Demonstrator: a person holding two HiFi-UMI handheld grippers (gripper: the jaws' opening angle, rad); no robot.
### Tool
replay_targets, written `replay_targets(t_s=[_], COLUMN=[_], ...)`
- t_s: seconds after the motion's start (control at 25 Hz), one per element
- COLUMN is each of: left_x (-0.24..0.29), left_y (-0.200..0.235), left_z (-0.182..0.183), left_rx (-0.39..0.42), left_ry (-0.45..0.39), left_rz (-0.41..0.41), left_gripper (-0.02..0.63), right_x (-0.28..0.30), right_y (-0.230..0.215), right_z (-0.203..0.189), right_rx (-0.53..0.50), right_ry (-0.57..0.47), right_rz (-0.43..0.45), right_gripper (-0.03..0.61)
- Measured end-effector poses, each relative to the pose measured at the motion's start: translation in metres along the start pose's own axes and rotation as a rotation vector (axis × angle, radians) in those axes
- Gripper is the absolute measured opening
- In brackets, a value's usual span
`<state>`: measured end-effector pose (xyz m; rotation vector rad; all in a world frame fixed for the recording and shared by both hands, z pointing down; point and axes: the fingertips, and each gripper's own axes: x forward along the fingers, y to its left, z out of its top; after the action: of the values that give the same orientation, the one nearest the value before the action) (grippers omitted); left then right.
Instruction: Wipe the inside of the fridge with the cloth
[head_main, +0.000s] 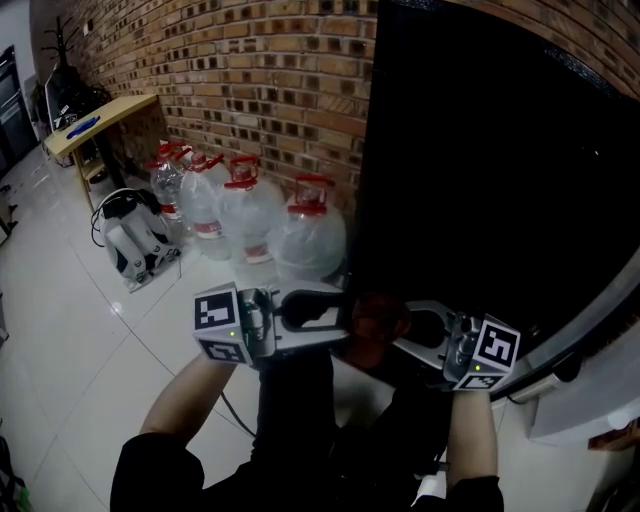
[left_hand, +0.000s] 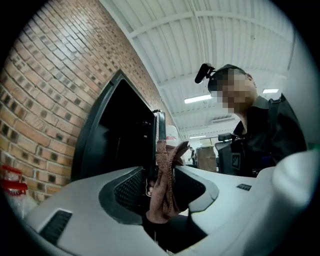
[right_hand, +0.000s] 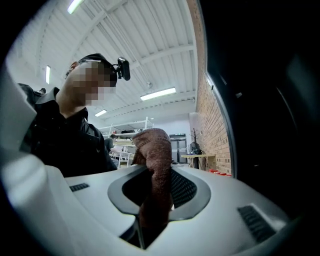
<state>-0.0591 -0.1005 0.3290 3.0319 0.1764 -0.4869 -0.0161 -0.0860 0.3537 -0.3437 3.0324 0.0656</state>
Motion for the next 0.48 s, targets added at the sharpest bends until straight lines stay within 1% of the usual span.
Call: replay_targets(t_s=[0.08,0.12,0.16,0.24,0.32,0.4,0.44,0.48], left_x=[-0.004,-0.005,-0.005,-0.003,0.001,0.006,0.01,0.016], left_y=[0.016,0.027,0.041,0.073,0.104,0.128,0.139,0.149], left_z=[0.007,0.007,0.005,0.0,0.002,0.008,0.009,0.008], left_rx=[0.022,0.041,0.071,0.151,0.21,0.234,0.242,0.247], left_ry=[-0.03,-0.022,0.003,0.069,0.101,0.097,0.097,0.104], left_rz=[0.079,0.134,0.203,0.367,0.52,0.631,0.667,0.693], left_gripper=[0.219,0.238,0.239,0.247,0.249,0.319,0.324,0.359], right_x=[-0.003,-0.004,-0.005,-0.009,-0.014,-0.02,-0.022,-0.023], right_y=[-0.007,-0.011,-0.016,-0.028,-0.042,-0.056,-0.062,-0.068], right_z=[0.006,0.01,0.014,0.025,0.038,0.053,0.06,0.066], right_rx=[-0.01,-0.02,-0.034,-0.063,-0.08,-0.085,-0.089,-0.095], right_ry=[-0.012,-0.015,-0.016,-0.02,-0.043,-0.084,-0.105,-0.124], right_rz=[-0.022,-0.037,-0.053,-0.093,-0.134,-0.177,-0.2,-0.225], right_gripper=[0.095,0.095,0.095,0.095,0.095,0.094,0.093,0.091])
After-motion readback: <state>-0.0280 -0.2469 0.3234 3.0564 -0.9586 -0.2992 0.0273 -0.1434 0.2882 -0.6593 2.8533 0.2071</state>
